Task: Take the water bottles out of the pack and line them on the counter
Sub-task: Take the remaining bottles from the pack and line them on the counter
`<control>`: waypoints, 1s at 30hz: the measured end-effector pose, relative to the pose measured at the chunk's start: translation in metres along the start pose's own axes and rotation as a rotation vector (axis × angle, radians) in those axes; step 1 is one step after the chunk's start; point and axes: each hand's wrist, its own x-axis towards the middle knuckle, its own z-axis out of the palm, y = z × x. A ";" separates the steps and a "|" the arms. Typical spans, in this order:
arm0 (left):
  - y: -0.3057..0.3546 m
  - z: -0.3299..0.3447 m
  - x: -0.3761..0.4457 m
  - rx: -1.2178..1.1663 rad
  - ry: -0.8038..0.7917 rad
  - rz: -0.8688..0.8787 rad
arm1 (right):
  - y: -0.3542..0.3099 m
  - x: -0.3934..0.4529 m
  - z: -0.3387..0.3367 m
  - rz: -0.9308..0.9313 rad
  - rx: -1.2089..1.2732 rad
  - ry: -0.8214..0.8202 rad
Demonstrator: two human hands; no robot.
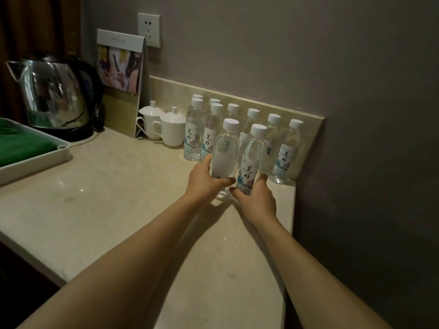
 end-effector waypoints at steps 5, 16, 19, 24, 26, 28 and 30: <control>-0.010 0.004 0.014 0.372 0.015 0.141 | 0.002 0.014 0.004 0.009 -0.018 0.007; -0.013 0.004 0.062 0.714 -0.080 0.156 | -0.013 0.042 0.014 0.137 -0.044 0.027; -0.013 -0.003 0.074 0.824 -0.183 0.163 | -0.017 0.039 0.015 0.159 -0.064 0.039; -0.011 -0.011 0.083 1.000 -0.262 0.302 | -0.017 0.033 0.018 0.143 -0.108 0.151; -0.012 -0.010 0.083 1.046 -0.240 0.356 | -0.019 0.033 0.019 0.140 -0.143 0.172; -0.014 -0.010 0.086 1.045 -0.239 0.357 | -0.021 0.035 0.022 0.144 -0.172 0.186; -0.016 -0.008 0.090 1.019 -0.253 0.363 | -0.024 0.038 0.027 0.164 -0.195 0.207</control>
